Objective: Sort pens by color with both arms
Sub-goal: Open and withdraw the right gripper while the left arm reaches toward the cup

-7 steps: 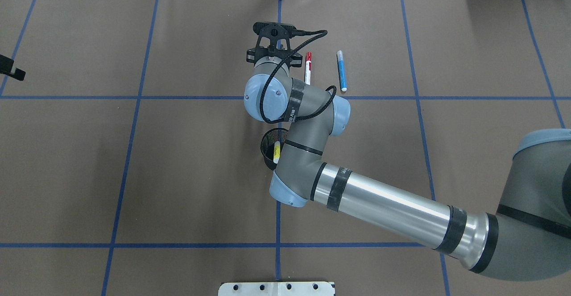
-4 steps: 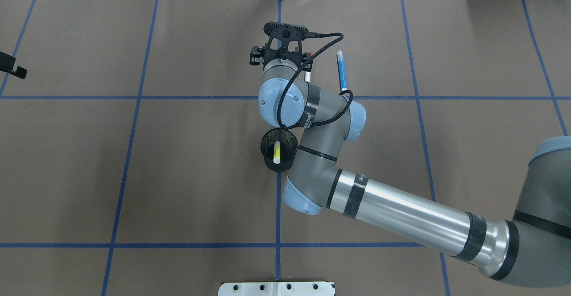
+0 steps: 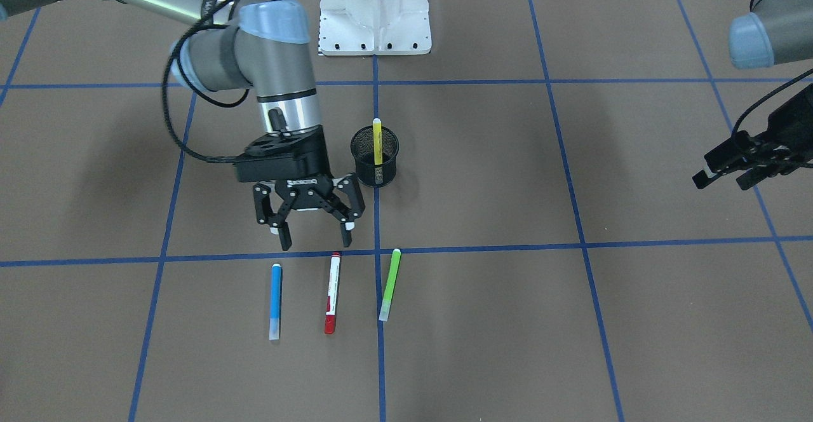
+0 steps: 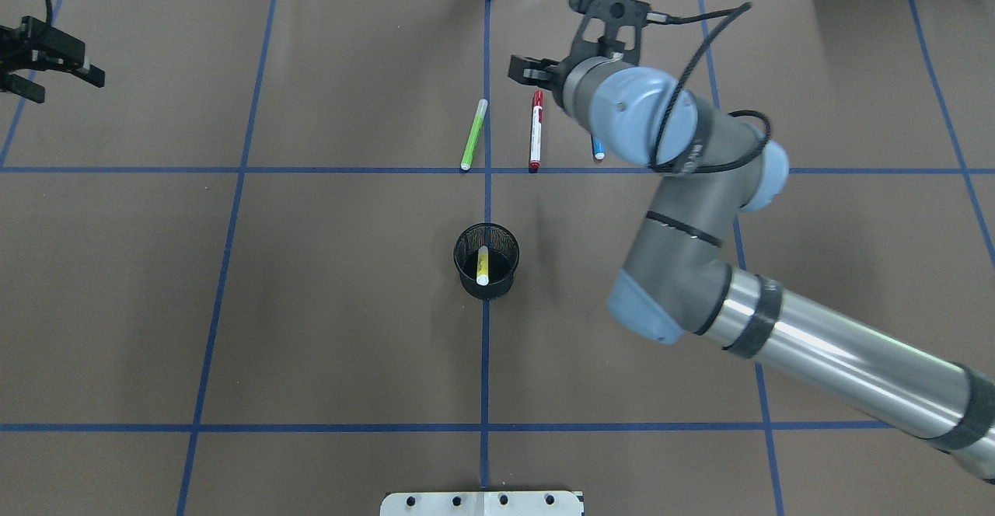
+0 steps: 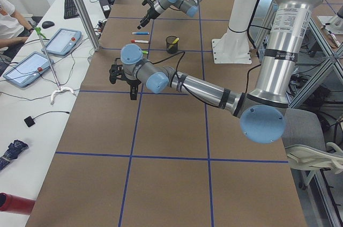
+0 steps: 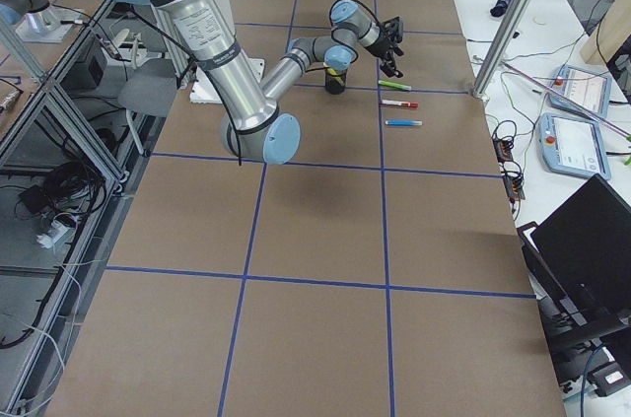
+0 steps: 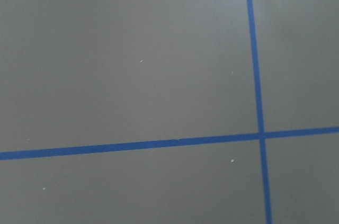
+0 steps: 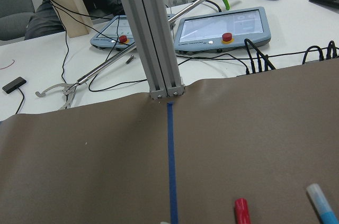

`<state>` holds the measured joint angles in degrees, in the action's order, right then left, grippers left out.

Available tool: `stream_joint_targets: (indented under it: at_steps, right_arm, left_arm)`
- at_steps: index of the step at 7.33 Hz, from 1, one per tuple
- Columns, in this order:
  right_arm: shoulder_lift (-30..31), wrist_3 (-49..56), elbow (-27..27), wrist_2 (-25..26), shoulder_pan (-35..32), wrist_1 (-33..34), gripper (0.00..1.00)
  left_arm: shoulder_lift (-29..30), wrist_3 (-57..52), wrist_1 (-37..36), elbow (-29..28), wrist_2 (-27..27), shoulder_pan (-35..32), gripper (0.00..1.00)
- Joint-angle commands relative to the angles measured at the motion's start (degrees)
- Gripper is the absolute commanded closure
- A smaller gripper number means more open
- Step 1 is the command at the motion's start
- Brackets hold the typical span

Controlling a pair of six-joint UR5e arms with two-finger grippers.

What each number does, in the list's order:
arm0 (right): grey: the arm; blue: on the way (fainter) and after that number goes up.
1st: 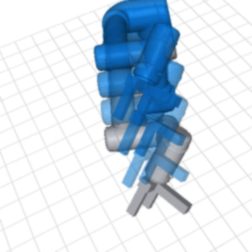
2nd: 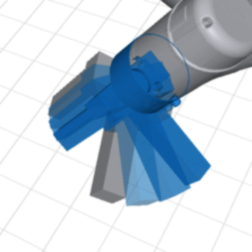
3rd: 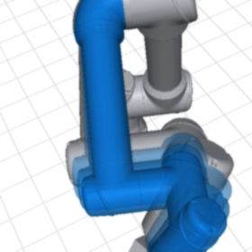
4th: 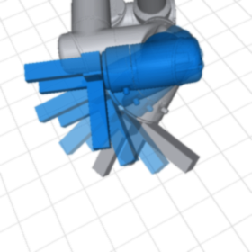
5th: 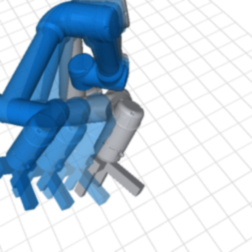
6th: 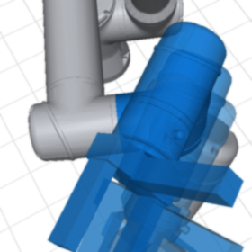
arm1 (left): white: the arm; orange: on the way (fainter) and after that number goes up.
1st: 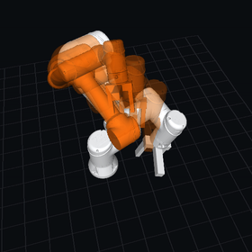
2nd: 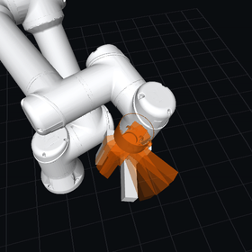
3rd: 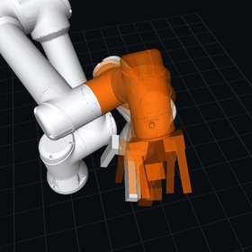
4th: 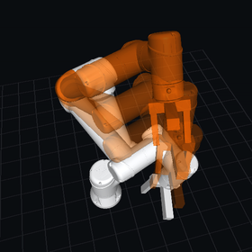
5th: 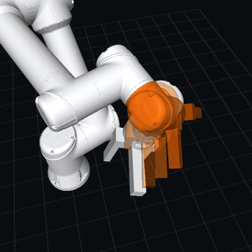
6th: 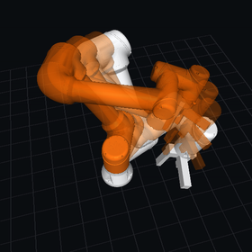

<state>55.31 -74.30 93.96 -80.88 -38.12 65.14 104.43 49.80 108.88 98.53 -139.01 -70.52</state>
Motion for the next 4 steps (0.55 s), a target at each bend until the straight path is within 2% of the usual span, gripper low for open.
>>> stream_joint_targets:
  at_steps: [1, 3, 4]
  right_arm:
    - [13.0, 1.6, 7.7, -17.8, -9.0, 0.2, 0.01]
    - [19.8, 9.6, 7.1, -32.7, -18.8, 0.0, 0.01]
    - [22.6, 15.4, 6.9, -36.2, -22.0, -0.1, 0.01]
  left_arm:
    - [3.3, 16.3, -0.7, 5.3, 6.6, 10.1, 0.01]
    - [14.7, 30.1, -13.9, 8.2, 16.5, 22.5, 0.01]
    - [19.9, 36.1, -19.0, 8.2, 21.4, 28.3, 0.01]
